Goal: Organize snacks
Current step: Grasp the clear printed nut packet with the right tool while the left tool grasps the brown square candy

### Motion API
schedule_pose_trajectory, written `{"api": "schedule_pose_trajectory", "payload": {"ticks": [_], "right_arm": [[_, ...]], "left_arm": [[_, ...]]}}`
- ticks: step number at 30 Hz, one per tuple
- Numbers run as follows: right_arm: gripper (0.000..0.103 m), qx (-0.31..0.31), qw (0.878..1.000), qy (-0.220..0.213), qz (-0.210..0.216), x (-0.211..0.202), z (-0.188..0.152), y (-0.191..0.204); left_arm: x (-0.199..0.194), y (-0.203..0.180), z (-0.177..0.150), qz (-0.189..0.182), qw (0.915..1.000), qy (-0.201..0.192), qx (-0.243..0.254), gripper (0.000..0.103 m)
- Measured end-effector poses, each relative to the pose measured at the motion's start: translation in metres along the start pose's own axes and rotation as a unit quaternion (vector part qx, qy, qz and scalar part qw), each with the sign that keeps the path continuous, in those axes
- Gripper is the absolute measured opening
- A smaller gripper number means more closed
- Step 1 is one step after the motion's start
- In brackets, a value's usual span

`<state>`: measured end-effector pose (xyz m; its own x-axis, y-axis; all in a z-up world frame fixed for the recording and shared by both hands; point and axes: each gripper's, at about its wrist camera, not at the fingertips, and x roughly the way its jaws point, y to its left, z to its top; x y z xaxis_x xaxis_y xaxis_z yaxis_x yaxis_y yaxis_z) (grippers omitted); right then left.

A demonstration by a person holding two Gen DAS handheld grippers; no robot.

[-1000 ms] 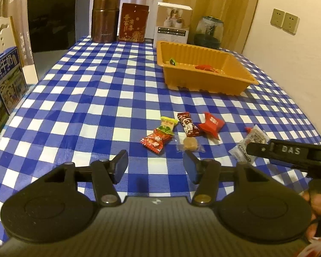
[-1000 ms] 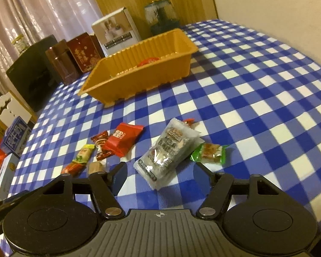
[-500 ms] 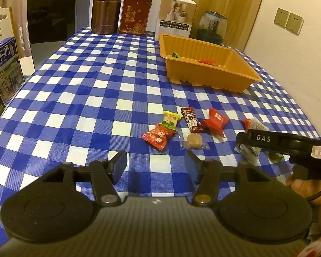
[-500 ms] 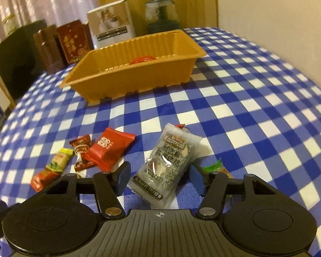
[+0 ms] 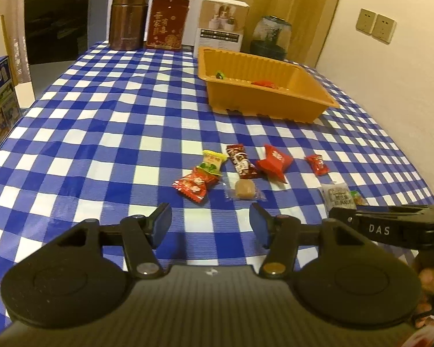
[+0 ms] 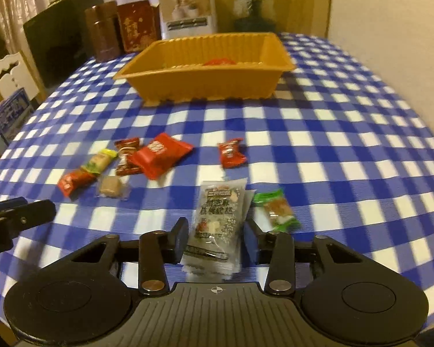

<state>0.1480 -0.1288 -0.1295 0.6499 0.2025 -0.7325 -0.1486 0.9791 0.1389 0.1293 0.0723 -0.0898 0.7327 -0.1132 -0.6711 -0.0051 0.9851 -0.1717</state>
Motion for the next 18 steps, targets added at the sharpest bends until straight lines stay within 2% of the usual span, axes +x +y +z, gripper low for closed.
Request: {"api": "schedule_pose_trajectory", "payload": {"ticks": [6,10,11,14,18], "right_arm": [[0.05,-0.005,1.0,-0.017,-0.002,0.002,-0.005,0.006],[0.05,-0.008,1.0,-0.012,-0.006,0.011,-0.008,0.005],[0.05,-0.006,1.0,-0.017,-0.003,0.011,-0.009,0.003],[0.039,0.006,1.0,-0.02,0.004,0.01,-0.01,-0.002],[0.038,0.019,1.0,-0.019,0.017,0.007,-0.009,-0.008]], "left_arm": [[0.006,-0.008,-0.001,-0.021,0.9996,0.002,0.019,0.056],[0.013,-0.013,-0.002,-0.022,0.9993,-0.001,0.031,0.056],[0.016,-0.015,-0.001,-0.022,0.9992,-0.001,0.034,0.056],[0.025,-0.019,0.001,-0.027,0.9989,-0.004,0.039,0.054],[0.041,-0.029,0.005,-0.029,0.9984,-0.002,0.048,0.054]]}}
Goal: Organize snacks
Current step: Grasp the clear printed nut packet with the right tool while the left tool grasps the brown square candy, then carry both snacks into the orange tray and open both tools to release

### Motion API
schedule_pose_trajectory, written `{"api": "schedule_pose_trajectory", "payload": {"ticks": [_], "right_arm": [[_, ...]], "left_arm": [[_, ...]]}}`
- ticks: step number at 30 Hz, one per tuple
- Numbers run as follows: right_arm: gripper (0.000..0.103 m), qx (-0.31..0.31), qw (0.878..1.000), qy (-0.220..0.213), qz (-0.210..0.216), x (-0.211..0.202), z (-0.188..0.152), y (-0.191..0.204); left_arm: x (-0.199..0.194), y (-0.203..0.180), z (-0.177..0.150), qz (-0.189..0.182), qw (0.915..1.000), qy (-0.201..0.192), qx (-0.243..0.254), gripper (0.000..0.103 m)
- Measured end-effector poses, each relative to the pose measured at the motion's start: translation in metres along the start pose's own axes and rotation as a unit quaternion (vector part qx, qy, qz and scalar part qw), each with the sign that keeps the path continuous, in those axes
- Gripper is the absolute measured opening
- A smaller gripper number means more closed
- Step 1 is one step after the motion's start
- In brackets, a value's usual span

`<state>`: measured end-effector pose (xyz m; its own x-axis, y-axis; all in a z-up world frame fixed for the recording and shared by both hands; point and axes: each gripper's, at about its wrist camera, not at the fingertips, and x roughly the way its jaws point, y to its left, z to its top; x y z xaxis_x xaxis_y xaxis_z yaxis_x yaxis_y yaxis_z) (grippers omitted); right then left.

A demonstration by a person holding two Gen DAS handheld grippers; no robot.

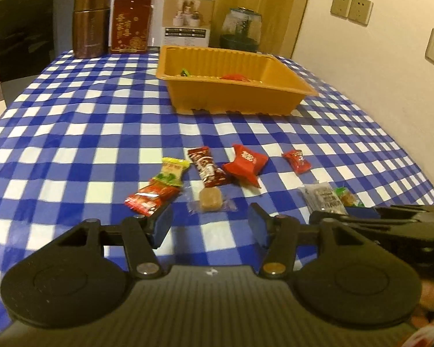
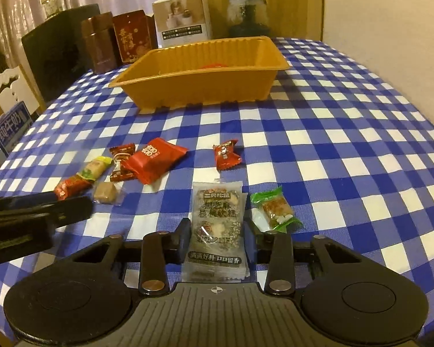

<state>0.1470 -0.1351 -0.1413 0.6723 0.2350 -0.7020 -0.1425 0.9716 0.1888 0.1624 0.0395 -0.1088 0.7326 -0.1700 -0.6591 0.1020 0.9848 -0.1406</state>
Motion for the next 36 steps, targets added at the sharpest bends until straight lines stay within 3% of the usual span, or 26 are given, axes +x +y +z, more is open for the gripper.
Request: {"api": "schedule_pose_trajectory", "payload": {"ticks": [2,6,18,36], "right_arm": [[0.038,0.0,1.0,-0.001,0.003,-0.002,-0.001,-0.001],[0.038,0.004,1.0,-0.003,0.006,-0.003,-0.001,-0.003],[0.038,0.009,1.0,-0.01,0.004,-0.003,-0.003,-0.003],[0.038,0.011,1.0,-0.027,0.011,-0.023,0.001,-0.002]], "left_arm": [[0.009,-0.004,0.001,0.007,1.0,0.002,0.004,0.054],[0.026,-0.01,0.004,0.023,0.9997,0.008,0.004,0.042],[0.044,-0.024,0.001,0.058,0.9971,0.006,0.049,0.032],[-0.006,-0.012,0.001,0.054,0.9985,-0.002,0.011,0.027]]}}
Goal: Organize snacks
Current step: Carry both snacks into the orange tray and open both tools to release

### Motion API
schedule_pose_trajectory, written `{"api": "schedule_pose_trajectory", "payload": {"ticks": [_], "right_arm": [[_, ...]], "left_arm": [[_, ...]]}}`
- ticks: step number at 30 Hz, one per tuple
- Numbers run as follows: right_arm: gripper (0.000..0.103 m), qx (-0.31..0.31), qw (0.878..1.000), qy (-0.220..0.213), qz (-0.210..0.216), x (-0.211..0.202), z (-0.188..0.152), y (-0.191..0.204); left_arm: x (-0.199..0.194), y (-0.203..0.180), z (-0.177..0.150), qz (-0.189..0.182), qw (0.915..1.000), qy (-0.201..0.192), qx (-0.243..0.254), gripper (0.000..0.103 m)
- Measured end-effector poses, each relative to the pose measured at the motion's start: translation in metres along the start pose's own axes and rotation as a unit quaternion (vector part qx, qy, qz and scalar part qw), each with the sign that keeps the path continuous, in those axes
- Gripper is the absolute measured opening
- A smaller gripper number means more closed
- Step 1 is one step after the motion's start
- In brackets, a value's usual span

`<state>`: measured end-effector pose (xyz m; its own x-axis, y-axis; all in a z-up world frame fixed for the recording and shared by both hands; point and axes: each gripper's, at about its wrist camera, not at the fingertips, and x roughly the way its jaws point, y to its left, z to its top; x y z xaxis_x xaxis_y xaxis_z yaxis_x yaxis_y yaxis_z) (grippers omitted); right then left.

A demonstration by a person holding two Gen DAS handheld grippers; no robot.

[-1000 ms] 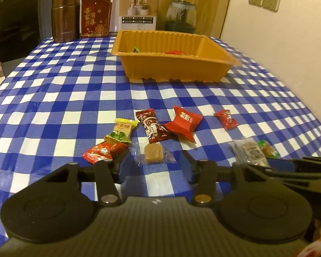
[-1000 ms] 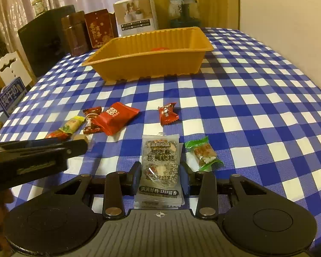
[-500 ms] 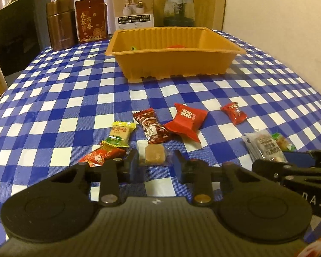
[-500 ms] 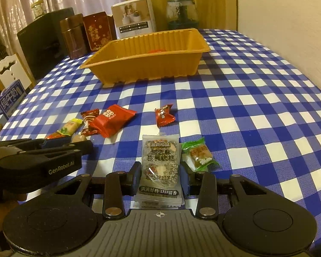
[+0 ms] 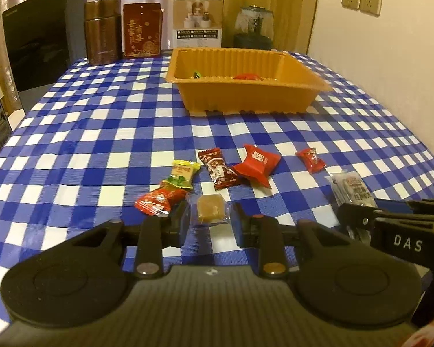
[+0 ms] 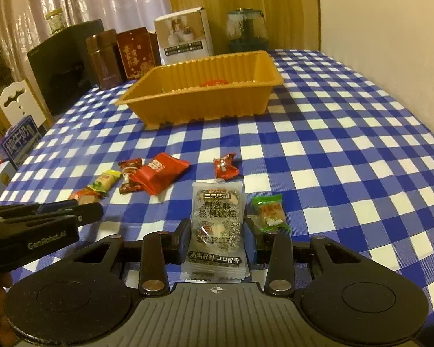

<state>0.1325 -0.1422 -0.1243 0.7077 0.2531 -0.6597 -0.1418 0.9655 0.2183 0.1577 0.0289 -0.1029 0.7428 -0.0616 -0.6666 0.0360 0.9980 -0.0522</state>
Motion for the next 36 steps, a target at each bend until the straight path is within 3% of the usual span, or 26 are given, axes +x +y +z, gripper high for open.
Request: {"api": "schedule_pose_trajectory", "payload": {"ticks": [26,36], "right_arm": [[0.038,0.001,1.0,-0.021,0.006,-0.035,0.005,0.001],[0.038,0.005,1.0,-0.027,0.007,-0.033,0.029,0.0]], "left_arm": [[-0.041,-0.013,0.005,-0.012,0.9999,-0.011,0.002,0.027],[-0.039,-0.011,0.029,-0.018,0.9997,-0.012,-0.005,0.027]]}}
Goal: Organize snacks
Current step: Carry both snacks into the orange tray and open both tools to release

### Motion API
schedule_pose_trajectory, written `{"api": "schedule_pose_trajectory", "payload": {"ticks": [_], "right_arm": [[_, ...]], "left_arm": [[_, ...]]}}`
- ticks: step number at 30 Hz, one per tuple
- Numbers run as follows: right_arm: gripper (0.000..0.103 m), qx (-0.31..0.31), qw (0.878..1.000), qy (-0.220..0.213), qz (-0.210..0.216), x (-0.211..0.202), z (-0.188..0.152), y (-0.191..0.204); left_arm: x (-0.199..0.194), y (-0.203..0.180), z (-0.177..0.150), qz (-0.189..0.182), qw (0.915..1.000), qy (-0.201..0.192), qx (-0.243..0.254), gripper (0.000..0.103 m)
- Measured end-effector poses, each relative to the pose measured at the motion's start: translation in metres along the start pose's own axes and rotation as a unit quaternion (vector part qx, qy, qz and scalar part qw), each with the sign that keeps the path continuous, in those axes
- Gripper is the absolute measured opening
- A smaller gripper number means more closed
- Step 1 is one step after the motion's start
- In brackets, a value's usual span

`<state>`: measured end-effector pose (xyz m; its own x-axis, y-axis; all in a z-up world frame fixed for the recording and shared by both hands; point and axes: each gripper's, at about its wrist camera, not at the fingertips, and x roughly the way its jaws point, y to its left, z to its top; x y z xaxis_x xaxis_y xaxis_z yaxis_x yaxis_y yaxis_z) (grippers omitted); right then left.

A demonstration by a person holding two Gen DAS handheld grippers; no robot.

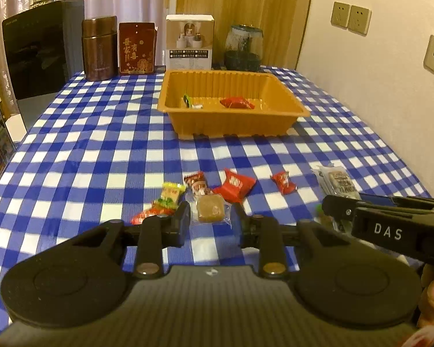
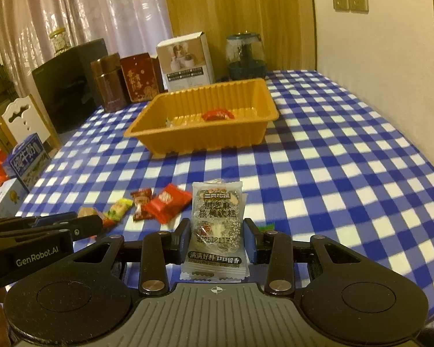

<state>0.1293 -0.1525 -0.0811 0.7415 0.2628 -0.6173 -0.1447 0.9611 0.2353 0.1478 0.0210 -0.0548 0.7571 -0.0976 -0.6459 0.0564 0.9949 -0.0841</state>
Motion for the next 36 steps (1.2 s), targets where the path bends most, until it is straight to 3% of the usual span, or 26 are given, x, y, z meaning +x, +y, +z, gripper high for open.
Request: {"api": "schedule_pose_trajectory", "payload": {"ticks": [10,19,36], "right_arm": [[0.038,0.001,1.0,-0.022,0.009,0.021,0.065,-0.008],[0.039,-0.005,0.999,-0.03,0.014,0.064,0.129,-0.022],[0.039,0.025,1.0,0.005,0.016,0.154,0.187,-0.06]], "left_arm": [[0.024,-0.003,0.062,-0.016,0.9996,-0.021,0.001,0.027],[0.066,0.0,0.118,-0.034,0.999,-0.029,-0.002,0.027],[0.152,0.009,0.177,-0.051,0.9986,-0.009,-0.01,0.028]]}}
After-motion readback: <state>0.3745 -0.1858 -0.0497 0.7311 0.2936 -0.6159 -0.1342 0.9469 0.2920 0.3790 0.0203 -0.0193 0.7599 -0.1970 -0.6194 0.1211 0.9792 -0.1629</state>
